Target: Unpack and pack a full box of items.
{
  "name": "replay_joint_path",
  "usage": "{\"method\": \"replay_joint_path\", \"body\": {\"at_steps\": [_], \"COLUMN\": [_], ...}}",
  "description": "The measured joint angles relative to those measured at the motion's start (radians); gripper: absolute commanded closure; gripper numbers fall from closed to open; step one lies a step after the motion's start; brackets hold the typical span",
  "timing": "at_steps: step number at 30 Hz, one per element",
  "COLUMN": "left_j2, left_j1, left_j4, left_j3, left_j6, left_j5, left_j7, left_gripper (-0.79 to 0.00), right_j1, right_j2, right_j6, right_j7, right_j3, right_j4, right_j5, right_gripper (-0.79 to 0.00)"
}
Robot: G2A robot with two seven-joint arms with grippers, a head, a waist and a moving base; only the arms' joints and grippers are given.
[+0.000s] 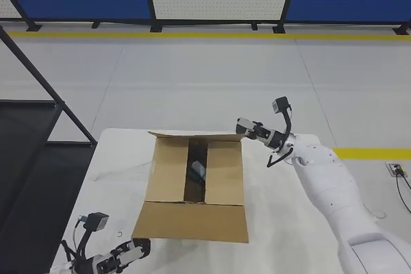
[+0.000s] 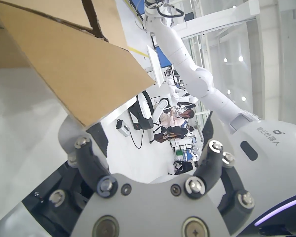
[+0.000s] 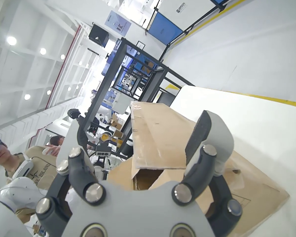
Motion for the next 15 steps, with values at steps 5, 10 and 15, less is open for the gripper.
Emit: {"method": "replay_joint_path", "body": {"at_steps": [5, 10, 15], "left_j2": [0.000, 0.000, -0.002], "left_j1": [-0.031, -0.081, -0.152], "left_j4": [-0.010, -0.035, -0.041], "left_j3": [0.013, 0.048, 0.101], "left_j6": [0.005, 0.018, 0.085], "left_j5": [-0.022, 0.014, 0.083], "left_j7": [0.084, 0.180, 0.293], "left_gripper": [-0.785, -0.785, -0.785], "right_j1": [-0.036, -0.063, -0.090], "right_j2": [0.017, 0.033, 0.053], "right_j6": [0.020, 0.046, 0.086], "right_j7": [0.016, 0.042, 0.073], "right_j3": [-0.023, -0.042, -0.040], "right_j4": [-0.103, -0.192, -0.255], "right_j5": [-0.032, -0.055, -0.052], "right_gripper": [-0.785, -0.785, -0.785]}}
